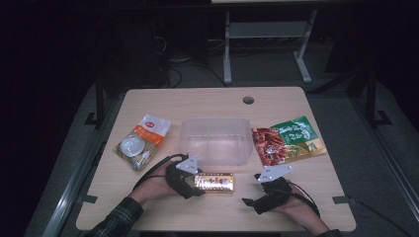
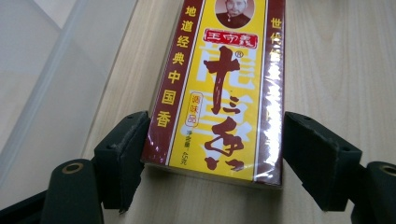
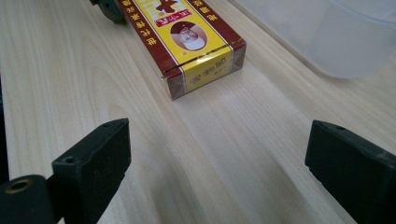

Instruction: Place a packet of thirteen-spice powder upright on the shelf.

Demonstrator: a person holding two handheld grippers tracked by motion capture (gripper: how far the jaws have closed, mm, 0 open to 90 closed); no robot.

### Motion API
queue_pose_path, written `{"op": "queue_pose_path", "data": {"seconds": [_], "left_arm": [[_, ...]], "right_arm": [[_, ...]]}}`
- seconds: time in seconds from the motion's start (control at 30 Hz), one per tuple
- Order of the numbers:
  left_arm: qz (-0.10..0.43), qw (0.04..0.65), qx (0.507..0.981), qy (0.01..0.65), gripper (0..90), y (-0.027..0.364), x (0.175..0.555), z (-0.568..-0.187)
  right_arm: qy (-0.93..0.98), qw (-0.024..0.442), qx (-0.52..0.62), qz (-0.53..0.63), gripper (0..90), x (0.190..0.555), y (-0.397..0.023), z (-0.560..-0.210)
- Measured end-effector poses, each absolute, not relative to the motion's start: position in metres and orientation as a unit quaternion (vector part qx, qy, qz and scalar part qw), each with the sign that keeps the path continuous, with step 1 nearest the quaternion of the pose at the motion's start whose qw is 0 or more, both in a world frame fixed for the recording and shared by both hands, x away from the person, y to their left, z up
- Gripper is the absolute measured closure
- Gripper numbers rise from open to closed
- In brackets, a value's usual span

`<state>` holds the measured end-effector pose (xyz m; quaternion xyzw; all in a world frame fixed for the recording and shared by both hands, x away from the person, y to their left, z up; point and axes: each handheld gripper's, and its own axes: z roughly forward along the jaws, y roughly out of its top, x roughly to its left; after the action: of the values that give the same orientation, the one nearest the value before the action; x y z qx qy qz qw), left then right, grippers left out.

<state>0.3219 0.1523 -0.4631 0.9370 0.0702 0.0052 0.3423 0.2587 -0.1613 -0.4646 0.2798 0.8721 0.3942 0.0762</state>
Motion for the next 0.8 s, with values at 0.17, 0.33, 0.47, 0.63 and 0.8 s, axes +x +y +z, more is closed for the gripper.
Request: {"op": "queue_pose_path", "data": {"seconds": [0.17,0.33,0.47,0.63,0.8], "left_arm": [[0.005,0.340,0.938,0.064,25.4,0.1525,0.3233,-0.4641],[0.008,0.338,0.939,0.059,27.5,0.1522,0.3235,-0.4636],[0.007,0.337,0.940,0.052,29.9,0.1532,0.3233,-0.4631],[0.006,0.339,0.940,0.049,31.5,0.1537,0.3227,-0.4631],[0.005,0.339,0.940,0.050,31.9,0.1540,0.3226,-0.4629]], "right_arm": [[0.872,0.076,0.279,0.394,6.4,0.2585,-0.1611,-0.4646],[0.872,0.075,0.282,0.393,6.4,0.2585,-0.1608,-0.4645],[0.872,0.075,0.282,0.393,6.4,0.2583,-0.1608,-0.4645],[0.872,0.074,0.282,0.392,6.4,0.2582,-0.1607,-0.4645],[0.872,0.074,0.283,0.393,6.4,0.2584,-0.1607,-0.4647]]}}
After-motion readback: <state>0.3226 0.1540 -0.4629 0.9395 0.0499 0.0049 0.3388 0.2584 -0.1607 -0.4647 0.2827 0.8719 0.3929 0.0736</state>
